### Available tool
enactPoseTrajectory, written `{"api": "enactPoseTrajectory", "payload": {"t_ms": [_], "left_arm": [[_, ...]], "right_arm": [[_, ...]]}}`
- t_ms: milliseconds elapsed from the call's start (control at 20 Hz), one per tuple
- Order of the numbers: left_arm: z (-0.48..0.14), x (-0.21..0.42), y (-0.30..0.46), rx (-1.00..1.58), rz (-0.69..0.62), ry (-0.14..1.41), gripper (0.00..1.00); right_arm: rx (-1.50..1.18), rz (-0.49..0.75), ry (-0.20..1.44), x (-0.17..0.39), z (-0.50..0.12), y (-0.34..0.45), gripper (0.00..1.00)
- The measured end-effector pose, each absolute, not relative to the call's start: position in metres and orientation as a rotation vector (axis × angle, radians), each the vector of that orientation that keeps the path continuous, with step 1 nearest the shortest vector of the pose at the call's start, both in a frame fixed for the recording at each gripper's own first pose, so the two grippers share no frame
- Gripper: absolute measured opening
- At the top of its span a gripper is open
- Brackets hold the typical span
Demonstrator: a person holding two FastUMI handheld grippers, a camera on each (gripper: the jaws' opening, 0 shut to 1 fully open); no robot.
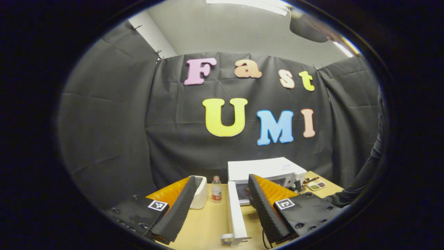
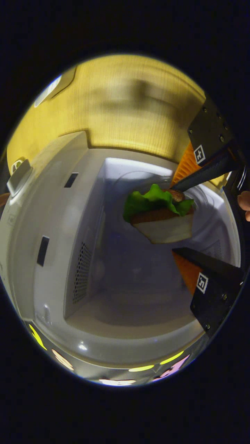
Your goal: Open the microwave oven with the left hand, put the food in, and close the microwave oven.
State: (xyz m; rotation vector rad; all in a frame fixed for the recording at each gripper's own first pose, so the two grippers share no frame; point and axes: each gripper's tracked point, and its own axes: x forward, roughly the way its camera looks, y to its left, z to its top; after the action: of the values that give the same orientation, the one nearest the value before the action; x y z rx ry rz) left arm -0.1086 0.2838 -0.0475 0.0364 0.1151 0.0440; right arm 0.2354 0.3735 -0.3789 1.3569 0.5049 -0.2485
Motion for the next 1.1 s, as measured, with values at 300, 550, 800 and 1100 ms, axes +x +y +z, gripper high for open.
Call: {"api": "enactPoseTrajectory", "payload": {"t_ms": [300,550,800,1100], "left_arm": [[-0.051,-0.096,0.274,0.020,0.012,0.088,0.95],[-0.056,-0.088,0.265,-0.004,-0.007,0.081,0.95],[-0.063,-0.080,0.251,-0.016,-0.029,0.085,0.94],[-0.055,-0.069,0.232,0.017,-0.046,0.042,0.96]], "right_arm": [[1.144,-0.119,0.513,0.192,-0.358,0.349,0.98],[0.825,0.026,0.427,0.156,-0.314,0.310,0.98],[0.596,0.061,0.267,0.128,-0.255,0.243,0.97],[0.300,0.082,0.117,0.090,-0.164,0.187,0.98]]}}
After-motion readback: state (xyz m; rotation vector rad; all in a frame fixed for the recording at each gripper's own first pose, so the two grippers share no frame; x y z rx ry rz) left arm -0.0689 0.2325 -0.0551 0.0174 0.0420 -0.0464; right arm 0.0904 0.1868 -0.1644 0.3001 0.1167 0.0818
